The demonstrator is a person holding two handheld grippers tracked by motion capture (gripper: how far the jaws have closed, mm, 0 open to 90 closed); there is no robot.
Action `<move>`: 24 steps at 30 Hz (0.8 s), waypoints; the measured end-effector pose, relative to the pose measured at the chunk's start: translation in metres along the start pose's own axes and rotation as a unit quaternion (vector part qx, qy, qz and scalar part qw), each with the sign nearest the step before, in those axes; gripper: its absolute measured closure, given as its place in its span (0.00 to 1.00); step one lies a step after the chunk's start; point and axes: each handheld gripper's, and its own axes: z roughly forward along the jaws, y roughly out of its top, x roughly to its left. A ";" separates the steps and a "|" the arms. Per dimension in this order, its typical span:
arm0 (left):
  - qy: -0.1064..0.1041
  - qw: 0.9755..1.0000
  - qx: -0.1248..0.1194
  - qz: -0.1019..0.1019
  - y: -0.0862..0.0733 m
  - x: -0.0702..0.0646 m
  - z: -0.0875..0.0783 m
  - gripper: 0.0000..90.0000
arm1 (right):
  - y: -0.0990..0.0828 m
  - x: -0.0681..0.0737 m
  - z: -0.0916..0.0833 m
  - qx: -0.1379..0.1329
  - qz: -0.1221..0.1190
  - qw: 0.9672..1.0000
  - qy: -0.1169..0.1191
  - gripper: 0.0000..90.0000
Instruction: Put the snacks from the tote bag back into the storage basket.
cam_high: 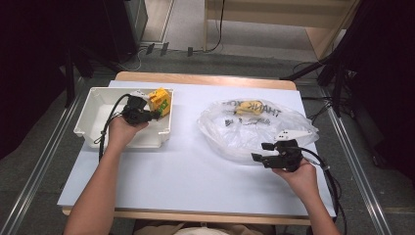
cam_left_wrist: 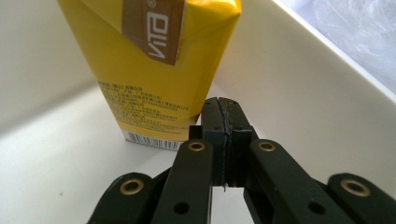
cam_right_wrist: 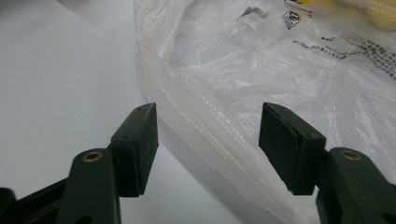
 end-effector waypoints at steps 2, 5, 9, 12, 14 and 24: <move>0.003 1.000 -0.001 -0.001 0.000 0.000 0.000 1.00 | 0.000 0.000 0.000 0.000 0.000 1.000 0.000 0.43; 0.004 1.000 0.001 -0.008 -0.001 0.002 0.000 1.00 | 0.000 0.000 0.000 0.000 0.000 1.000 0.000 0.43; 0.008 1.000 0.002 -0.013 -0.001 0.005 0.000 1.00 | 0.000 0.000 0.000 0.000 0.000 1.000 0.000 0.43; 0.006 1.000 -0.001 -0.023 -0.002 0.007 0.000 1.00 | 0.000 -0.001 0.000 0.000 0.001 1.000 0.000 0.43; 0.004 1.000 -0.003 -0.028 -0.002 0.009 0.000 1.00 | 0.000 0.000 0.000 0.000 0.001 1.000 0.000 0.43; 0.006 0.999 -0.012 -0.050 -0.003 0.017 0.000 1.00 | -0.001 0.000 0.000 -0.005 0.009 1.000 0.007 0.43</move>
